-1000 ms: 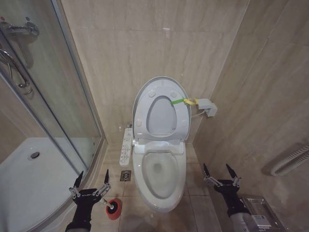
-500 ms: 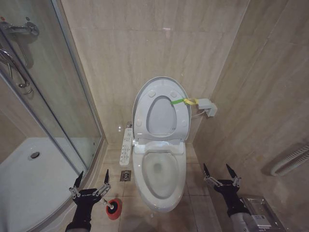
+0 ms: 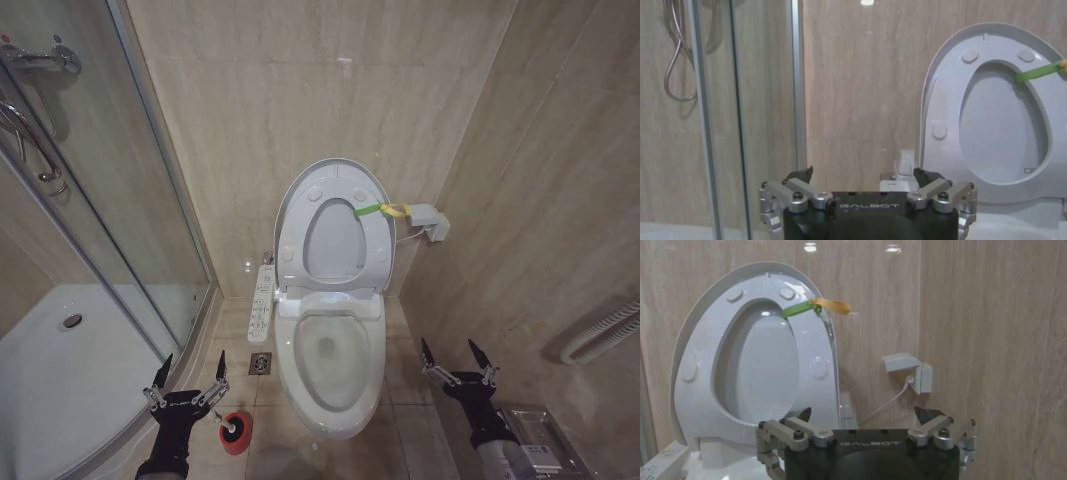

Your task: Open the toilet lid, clean the toilet bowl with a toilet brush, close the toilet lid, and flush.

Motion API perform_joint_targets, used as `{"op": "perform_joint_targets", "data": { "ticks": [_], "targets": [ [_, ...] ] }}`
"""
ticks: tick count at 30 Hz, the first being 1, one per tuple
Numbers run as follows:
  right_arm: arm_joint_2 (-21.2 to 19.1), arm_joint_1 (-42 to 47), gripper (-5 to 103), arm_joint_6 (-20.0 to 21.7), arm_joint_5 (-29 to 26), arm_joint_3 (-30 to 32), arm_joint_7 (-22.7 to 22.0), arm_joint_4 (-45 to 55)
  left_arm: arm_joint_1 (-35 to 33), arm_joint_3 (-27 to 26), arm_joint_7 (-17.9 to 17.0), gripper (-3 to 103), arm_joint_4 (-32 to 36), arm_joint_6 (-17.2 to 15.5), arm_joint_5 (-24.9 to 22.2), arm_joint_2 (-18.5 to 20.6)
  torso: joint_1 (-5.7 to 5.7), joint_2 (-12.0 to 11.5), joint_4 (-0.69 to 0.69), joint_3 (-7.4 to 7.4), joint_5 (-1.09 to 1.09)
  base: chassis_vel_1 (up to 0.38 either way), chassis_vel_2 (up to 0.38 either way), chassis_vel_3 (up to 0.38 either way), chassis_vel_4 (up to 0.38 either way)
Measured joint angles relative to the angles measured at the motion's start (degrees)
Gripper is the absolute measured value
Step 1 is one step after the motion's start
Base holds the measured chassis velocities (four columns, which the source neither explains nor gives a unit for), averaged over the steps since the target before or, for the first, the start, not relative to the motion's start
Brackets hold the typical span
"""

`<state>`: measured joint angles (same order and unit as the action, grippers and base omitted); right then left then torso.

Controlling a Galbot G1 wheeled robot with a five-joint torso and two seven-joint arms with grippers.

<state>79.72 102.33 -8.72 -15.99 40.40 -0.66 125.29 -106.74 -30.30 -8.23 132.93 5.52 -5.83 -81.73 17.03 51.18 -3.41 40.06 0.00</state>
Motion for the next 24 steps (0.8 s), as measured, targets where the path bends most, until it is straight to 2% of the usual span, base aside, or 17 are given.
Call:
{"op": "perform_joint_targets", "data": {
  "ticks": [24],
  "targets": [
    [0.1, -0.5, 100, 0.2, 0.1, -0.1, 0.0, -0.3, 0.0, 0.0, 0.0, 98, 0.0, 0.0, 0.0, 0.0, 0.00, 0.0, 0.00, 0.00, -0.01, 0.000, 0.000, 0.000, 0.000]
  ]
}}
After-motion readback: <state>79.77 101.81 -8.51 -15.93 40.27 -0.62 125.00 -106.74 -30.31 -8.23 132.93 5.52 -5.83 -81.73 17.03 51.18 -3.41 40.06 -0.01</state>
